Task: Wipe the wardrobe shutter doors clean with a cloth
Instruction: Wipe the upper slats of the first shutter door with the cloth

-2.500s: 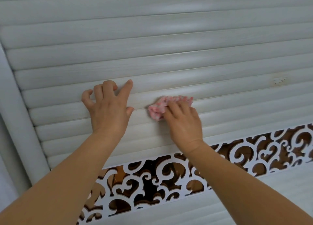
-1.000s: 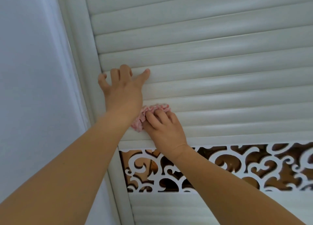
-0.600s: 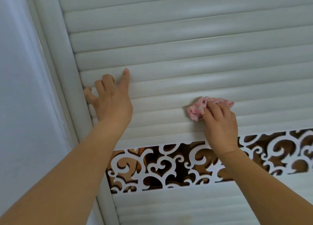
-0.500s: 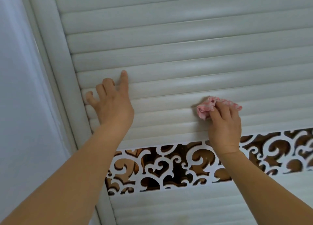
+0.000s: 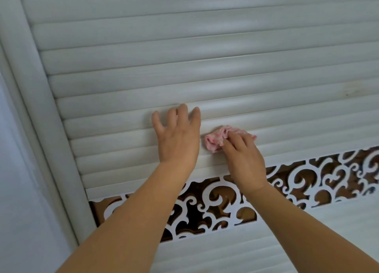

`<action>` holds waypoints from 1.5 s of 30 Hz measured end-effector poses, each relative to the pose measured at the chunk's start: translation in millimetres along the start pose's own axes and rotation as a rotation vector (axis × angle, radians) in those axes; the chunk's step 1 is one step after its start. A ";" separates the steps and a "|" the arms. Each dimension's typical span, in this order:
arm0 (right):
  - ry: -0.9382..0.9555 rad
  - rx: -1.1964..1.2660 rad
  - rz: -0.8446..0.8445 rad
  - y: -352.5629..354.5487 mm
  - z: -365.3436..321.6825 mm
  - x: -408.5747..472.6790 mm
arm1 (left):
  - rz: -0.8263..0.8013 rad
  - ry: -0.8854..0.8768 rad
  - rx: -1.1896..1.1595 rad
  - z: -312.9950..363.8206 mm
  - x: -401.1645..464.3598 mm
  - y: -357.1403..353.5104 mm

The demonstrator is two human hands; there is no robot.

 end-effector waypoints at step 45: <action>-0.649 0.381 0.064 26.7 163.0 -24.5 | 0.247 -0.039 -0.082 118.3 48.5 -2.8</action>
Point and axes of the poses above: each hand's wrist, its own x-axis towards the middle knuckle, its own y-axis out of the back of the hand, z = x × y, the point moved 6 cm from there along x, towards the middle knuckle, and after that the axes turned 3 degrees about z, right-handed, at the moved point
